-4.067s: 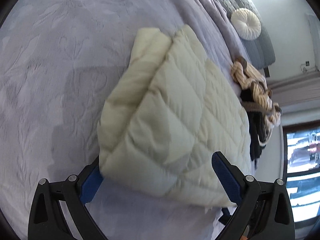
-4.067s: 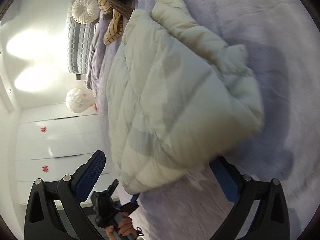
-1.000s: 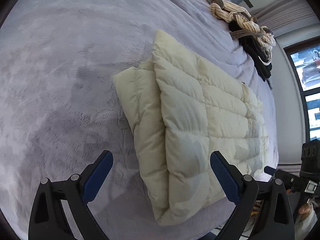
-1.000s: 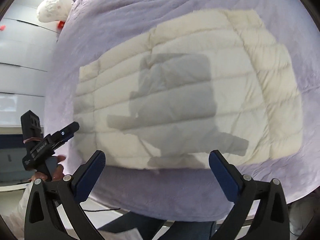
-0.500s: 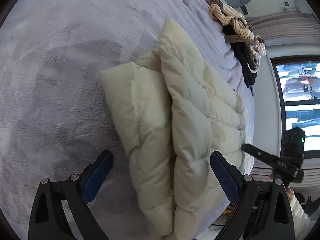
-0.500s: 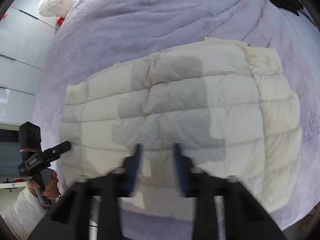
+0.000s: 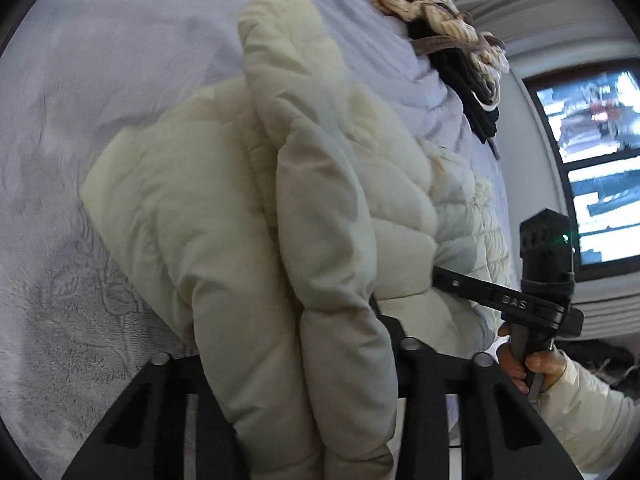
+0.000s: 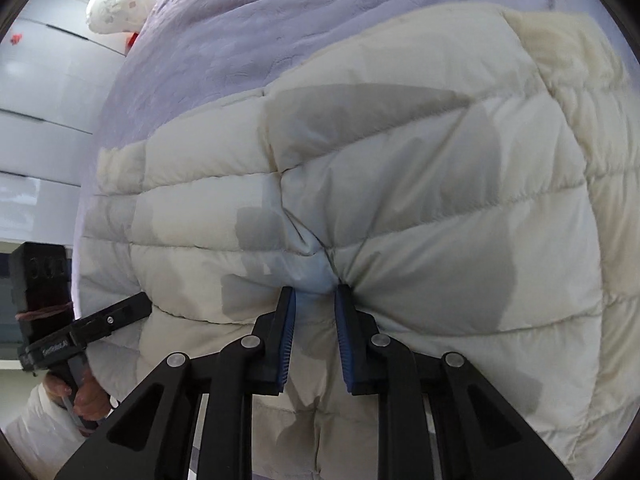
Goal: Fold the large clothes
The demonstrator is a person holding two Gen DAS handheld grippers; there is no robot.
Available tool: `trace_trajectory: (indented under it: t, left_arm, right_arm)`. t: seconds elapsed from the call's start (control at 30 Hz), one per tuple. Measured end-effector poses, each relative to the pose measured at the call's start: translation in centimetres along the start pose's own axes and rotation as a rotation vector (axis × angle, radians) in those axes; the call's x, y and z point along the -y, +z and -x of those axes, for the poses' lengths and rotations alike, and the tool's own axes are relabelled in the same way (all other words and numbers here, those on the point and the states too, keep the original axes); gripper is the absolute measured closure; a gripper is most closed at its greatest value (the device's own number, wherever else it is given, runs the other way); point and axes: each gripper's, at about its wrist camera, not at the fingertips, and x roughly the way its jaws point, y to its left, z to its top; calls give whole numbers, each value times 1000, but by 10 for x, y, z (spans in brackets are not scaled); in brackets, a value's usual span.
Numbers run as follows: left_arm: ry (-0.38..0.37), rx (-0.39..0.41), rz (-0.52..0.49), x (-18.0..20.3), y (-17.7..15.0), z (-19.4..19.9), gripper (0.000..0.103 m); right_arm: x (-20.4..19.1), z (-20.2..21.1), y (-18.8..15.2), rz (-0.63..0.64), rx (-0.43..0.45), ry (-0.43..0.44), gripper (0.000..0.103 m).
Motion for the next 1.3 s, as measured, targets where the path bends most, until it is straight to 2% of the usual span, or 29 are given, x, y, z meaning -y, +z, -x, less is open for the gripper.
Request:
trace_trajectory:
  t: [0.27, 0.53, 0.7, 0.8, 0.83, 0.9, 0.93, 1.0, 1.03, 1.1, 1.13, 1.17, 1.23, 1.3]
  left_arm:
    - [62, 23, -128, 77, 6, 22, 74]
    - [95, -12, -261, 170, 13, 9, 74]
    - [164, -34, -317, 202, 11, -9, 74]
    - [184, -43, -326, 207, 9, -10, 74]
    - [188, -45, -327, 206, 7, -10, 74]
    - [199, -50, -325, 208, 8, -11, 74]
    - [203, -52, -319, 209, 9, -11, 74]
    - [205, -54, -311, 211, 10, -13, 74]
    - [206, -55, -308, 211, 11, -13, 74]
    - [210, -61, -302, 212, 9, -17, 74]
    - [212, -67, -298, 215, 10, -18, 74]
    - [212, -71, -294, 217, 13, -20, 74]
    - [214, -86, -285, 225, 15, -25, 74]
    - [209, -101, -293, 229, 24, -32, 74]
  right_arm:
    - [12, -7, -4, -36, 1, 59, 82]
    - [21, -7, -4, -67, -13, 114, 83]
    - [36, -6, -4, -136, -31, 195, 83]
    - [46, 11, -1, -177, -50, 239, 81]
    - [47, 19, -2, -176, -44, 240, 79]
    - [54, 52, -4, -152, 3, 240, 55]
    - [58, 64, -5, -141, 26, 233, 36]
    - [72, 103, -14, -105, 100, 185, 34]
    - [79, 115, -19, -95, 120, 157, 35]
    - [96, 131, -31, -92, 146, 102, 48]
    - [108, 134, -38, -100, 150, 85, 67]
    - [119, 131, -45, -118, 142, 78, 79]
    - [139, 117, -51, -163, 113, 104, 87]
    - [155, 103, -55, -202, 107, 158, 90]
